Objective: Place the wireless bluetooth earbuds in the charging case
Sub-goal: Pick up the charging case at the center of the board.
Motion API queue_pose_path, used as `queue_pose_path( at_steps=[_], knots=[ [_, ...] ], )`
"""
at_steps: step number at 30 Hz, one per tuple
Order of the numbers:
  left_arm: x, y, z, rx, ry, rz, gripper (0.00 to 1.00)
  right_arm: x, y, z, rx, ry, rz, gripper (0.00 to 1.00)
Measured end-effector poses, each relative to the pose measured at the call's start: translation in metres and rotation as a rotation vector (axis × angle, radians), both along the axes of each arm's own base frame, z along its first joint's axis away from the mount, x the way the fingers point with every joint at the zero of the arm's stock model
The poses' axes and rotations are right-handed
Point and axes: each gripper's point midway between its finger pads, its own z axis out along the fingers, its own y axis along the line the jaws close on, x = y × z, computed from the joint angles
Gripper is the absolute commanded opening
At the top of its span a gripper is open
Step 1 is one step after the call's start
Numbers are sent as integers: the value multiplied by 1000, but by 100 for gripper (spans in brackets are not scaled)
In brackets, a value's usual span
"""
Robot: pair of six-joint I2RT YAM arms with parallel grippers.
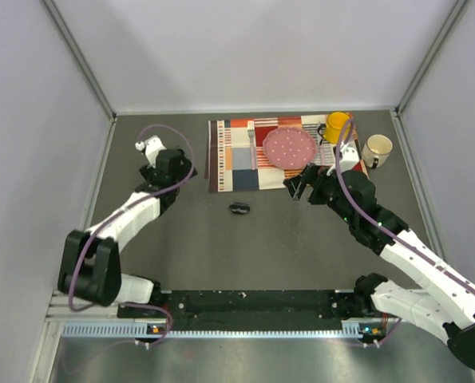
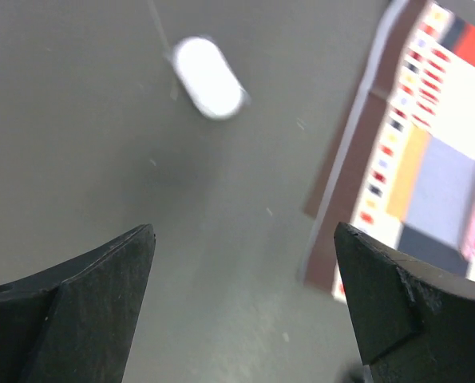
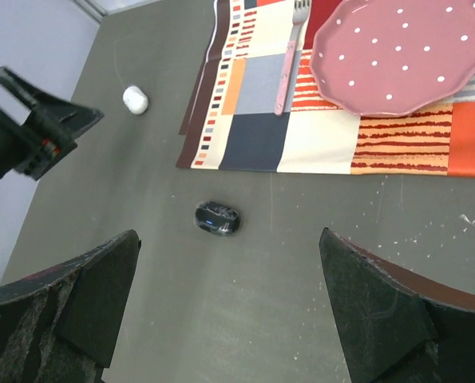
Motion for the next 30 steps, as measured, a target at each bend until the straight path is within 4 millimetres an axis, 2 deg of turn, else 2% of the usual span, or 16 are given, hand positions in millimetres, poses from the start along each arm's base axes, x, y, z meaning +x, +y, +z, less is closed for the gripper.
queue_pose_path(
  at_steps=[4,9,12,17,19,25,30],
  knots=[
    [32,35,-21,11,123,125,99,0,2,3,8,-8,10,95],
    [95,64,-34,-3,256,197,99,-1,1,7,12,-25,14,95],
    [123,71,-35,-19,270,208,99,1,-1,10,13,-34,9,95],
    [147,71,-45,-40,320,181,97,3,-4,10,5,-39,6,95],
    [149,72,-53,-36,341,178,96,4,-5,10,5,-40,2,96],
    [135,73,-82,-19,441,174,92,3,-4,10,7,-40,11,96],
    [130,74,-98,-34,484,175,76,3,-3,11,11,-41,16,96]
  ],
)
